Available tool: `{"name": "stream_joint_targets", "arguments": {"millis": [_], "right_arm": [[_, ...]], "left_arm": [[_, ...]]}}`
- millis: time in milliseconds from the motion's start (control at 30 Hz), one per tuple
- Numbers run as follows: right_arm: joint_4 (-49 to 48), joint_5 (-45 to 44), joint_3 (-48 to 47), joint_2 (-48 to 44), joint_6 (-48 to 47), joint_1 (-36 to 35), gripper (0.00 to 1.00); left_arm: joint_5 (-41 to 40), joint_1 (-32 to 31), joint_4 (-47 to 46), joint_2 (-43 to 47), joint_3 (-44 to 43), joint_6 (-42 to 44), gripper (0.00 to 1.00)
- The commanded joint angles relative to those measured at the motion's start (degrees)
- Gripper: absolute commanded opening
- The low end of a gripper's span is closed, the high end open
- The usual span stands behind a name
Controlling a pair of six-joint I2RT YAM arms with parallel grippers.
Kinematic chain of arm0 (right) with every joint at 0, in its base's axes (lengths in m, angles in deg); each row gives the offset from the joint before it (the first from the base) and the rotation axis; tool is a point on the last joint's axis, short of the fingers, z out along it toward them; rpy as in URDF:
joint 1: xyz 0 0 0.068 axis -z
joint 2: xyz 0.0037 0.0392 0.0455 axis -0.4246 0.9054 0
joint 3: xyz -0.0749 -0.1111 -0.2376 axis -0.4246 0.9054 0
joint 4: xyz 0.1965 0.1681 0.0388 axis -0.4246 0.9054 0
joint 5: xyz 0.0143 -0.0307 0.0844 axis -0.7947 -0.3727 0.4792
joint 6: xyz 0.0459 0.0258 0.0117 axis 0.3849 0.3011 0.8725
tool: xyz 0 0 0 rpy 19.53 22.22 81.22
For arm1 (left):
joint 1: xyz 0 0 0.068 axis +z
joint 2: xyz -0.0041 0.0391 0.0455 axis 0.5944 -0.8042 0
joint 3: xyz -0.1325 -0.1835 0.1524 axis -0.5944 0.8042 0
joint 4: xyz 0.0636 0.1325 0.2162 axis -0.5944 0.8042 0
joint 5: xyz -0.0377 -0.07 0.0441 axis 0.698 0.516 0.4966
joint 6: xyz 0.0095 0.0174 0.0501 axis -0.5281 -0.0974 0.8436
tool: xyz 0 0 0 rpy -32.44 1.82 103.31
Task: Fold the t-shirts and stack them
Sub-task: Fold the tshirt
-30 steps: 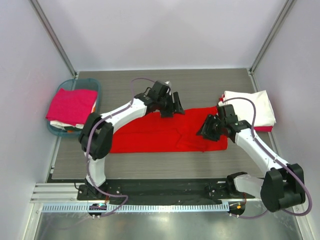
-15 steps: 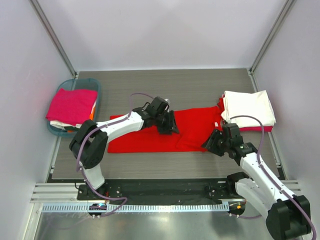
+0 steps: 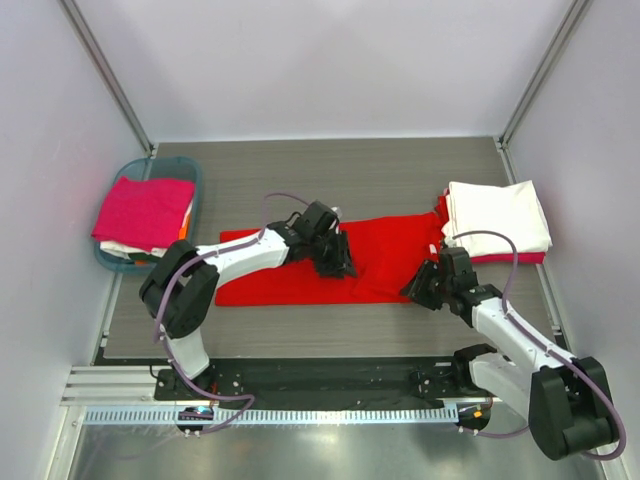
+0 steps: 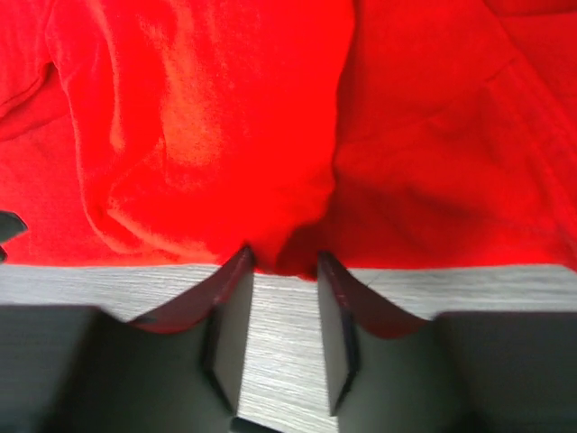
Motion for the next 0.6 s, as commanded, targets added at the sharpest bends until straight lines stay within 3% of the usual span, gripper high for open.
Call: {"name": "stream_joint_targets", "arguments": {"millis": [0,133,233,567], "right_arm": [[-3.86,1.09,-1.77,0.61,-0.40,-0.22,0.36],[-0.70,1.80,-1.86,-1.76,3.19,-0.22,0.12],[1.58,3.37,-2.03,-3.43,5.92,-0.22,0.04],[8.98,1.98,-5.73,-3.69,9.71,-0.22,0.01]], "left_arm": [[0.50,-0.53,-1.61,0.94,0.86,1.09,0.40],[-0.29,-1.58,-1.35,0.95,1.21,1.26,0.37],[-1.00,-2.46,-1.08,0.60,1.21,1.61,0.36],[-2.49,-4.75,-1.17,-3.80,0.42,1.26,0.34]]}}
